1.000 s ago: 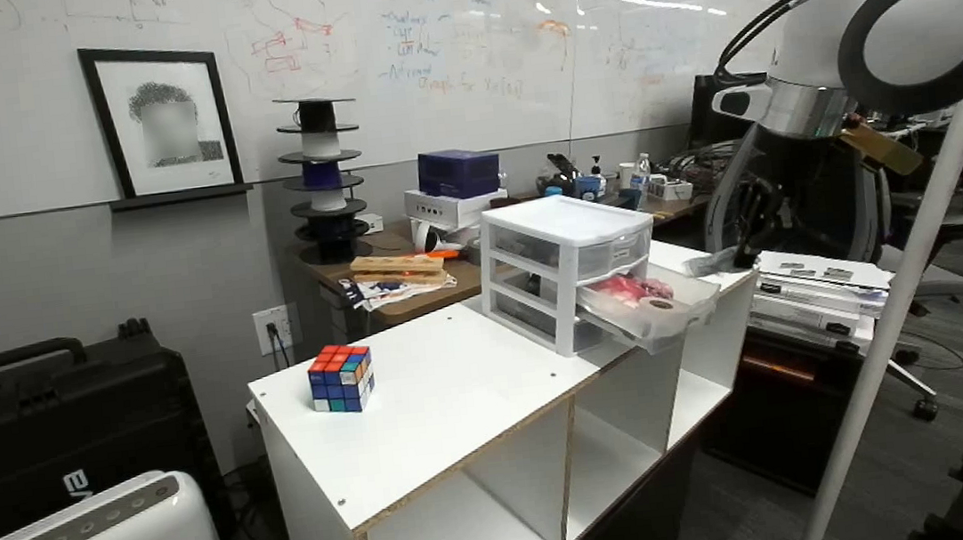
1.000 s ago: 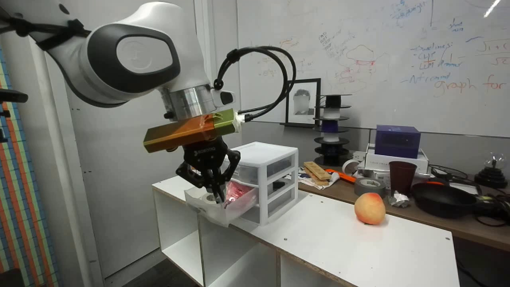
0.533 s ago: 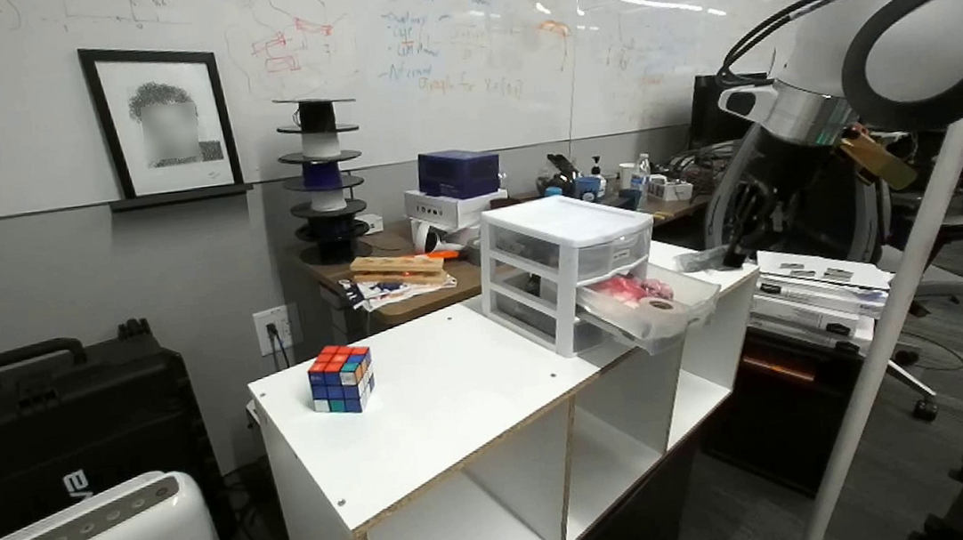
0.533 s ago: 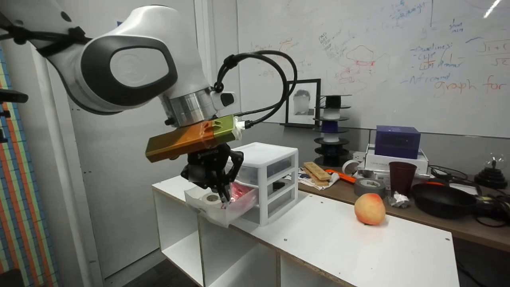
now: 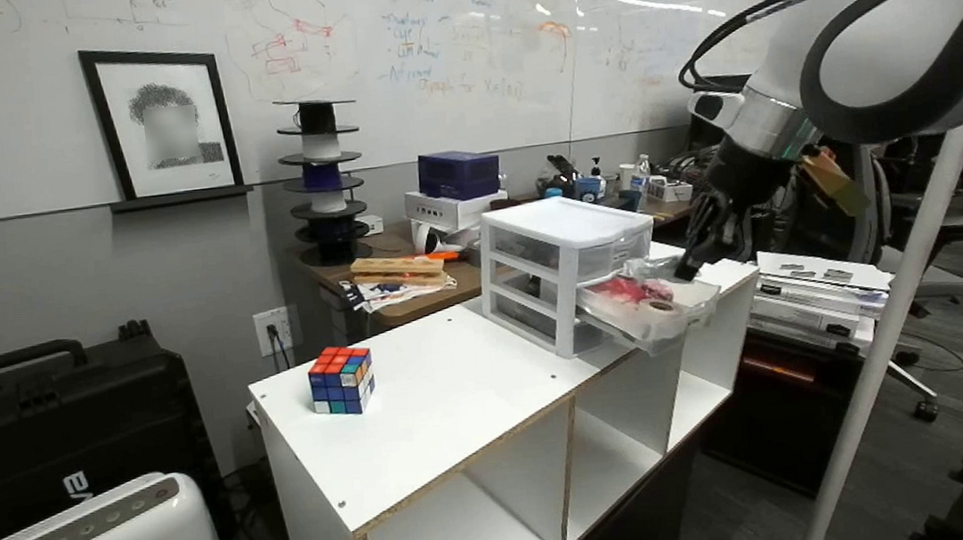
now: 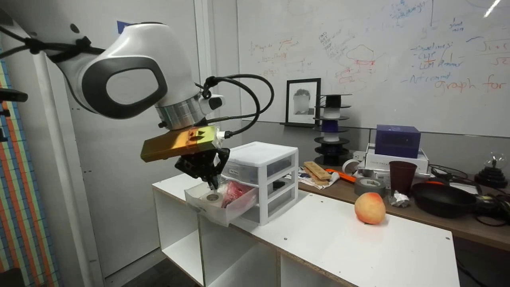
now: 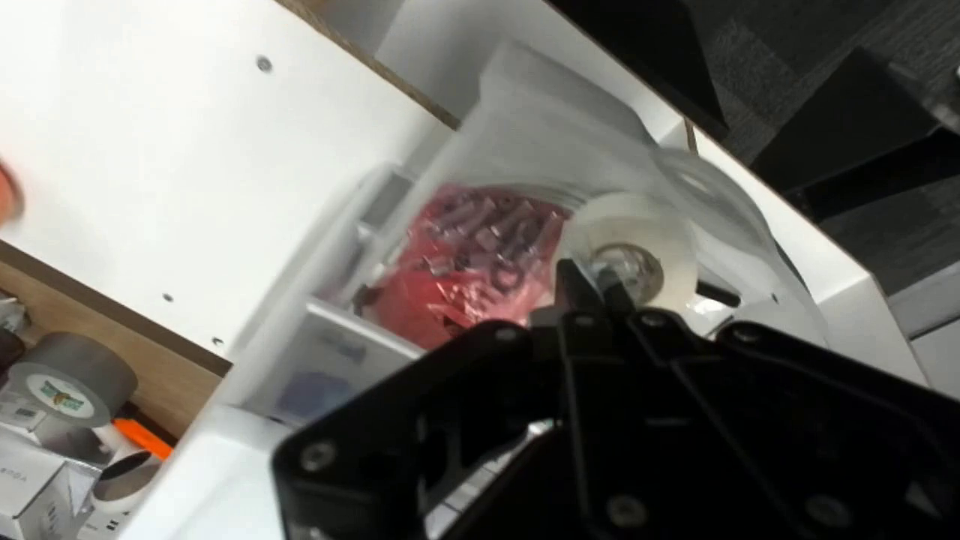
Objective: Put the two white objects on the right in the top drawer of the dresser
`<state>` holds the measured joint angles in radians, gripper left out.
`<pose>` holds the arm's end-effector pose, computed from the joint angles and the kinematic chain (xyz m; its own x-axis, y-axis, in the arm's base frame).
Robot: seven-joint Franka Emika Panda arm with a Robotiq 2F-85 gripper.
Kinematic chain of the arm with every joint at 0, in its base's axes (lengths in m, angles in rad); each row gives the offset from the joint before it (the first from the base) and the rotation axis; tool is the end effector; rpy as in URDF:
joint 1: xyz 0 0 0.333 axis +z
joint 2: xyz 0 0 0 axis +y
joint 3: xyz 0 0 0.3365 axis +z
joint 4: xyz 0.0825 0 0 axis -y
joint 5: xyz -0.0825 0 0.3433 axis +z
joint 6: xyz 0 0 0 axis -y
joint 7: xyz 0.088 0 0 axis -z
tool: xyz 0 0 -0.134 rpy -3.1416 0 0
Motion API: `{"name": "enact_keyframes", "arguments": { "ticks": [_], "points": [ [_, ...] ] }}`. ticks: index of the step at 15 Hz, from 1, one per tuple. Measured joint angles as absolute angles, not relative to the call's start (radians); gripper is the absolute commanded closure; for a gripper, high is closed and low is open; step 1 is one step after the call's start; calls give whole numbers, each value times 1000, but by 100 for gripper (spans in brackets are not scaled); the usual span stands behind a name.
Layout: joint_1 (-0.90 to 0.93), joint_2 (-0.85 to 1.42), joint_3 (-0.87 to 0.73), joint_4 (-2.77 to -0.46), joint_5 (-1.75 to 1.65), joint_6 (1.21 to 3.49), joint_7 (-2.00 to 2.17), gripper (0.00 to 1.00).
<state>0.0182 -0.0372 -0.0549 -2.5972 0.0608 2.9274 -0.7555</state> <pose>0.4572 -0.0203 0.3373 0.7361 0.6140 0.2849 0.5734 -0.7893 0.2197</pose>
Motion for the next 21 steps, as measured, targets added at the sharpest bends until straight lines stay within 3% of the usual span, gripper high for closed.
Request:
{"name": "enact_keyframes", "arguments": {
  "ticks": [8, 19, 20, 21],
  "points": [
    [66, 66, -21, -2543, 132, 3047, -753, 99],
    [-19, 29, -88, -2514, -131, 2837, -600, 99],
    [-19, 30, -82, -2514, -125, 2833, -598, 73],
    [-19, 30, -75, -2514, -114, 2833, -598, 71]
  ]
}}
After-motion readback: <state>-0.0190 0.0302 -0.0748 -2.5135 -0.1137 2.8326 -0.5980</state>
